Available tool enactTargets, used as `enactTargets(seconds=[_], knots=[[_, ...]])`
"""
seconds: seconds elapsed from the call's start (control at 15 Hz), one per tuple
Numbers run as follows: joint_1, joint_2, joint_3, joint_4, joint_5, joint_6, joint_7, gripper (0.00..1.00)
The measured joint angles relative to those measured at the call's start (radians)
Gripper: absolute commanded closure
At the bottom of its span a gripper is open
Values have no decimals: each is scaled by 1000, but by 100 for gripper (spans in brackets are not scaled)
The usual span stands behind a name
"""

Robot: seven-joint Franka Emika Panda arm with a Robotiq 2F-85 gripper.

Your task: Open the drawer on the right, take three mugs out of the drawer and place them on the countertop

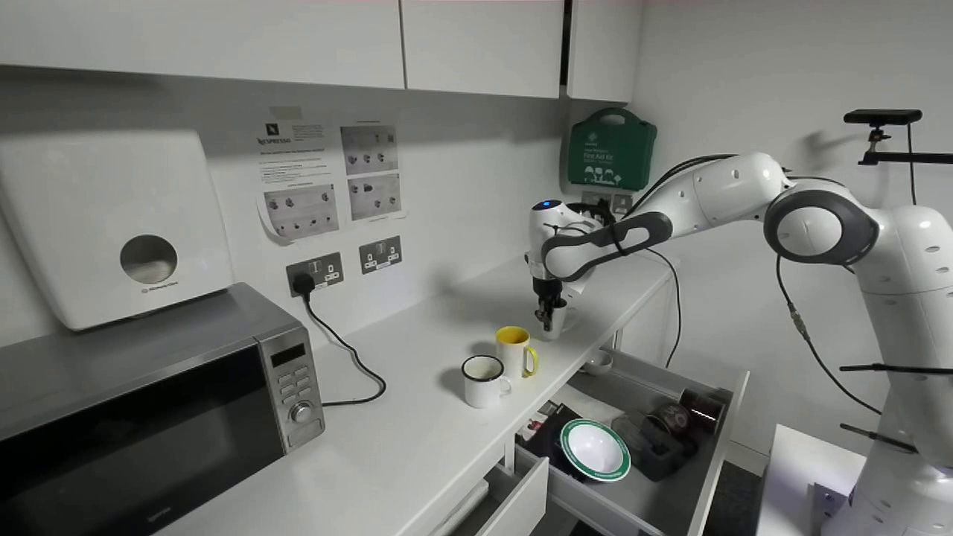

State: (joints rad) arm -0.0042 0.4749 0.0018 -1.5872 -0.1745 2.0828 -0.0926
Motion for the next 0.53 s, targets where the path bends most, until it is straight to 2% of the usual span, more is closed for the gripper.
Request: enactTargets(seconds=[0.53], knots=[[-3,41,0,28,0,-6,0,98]])
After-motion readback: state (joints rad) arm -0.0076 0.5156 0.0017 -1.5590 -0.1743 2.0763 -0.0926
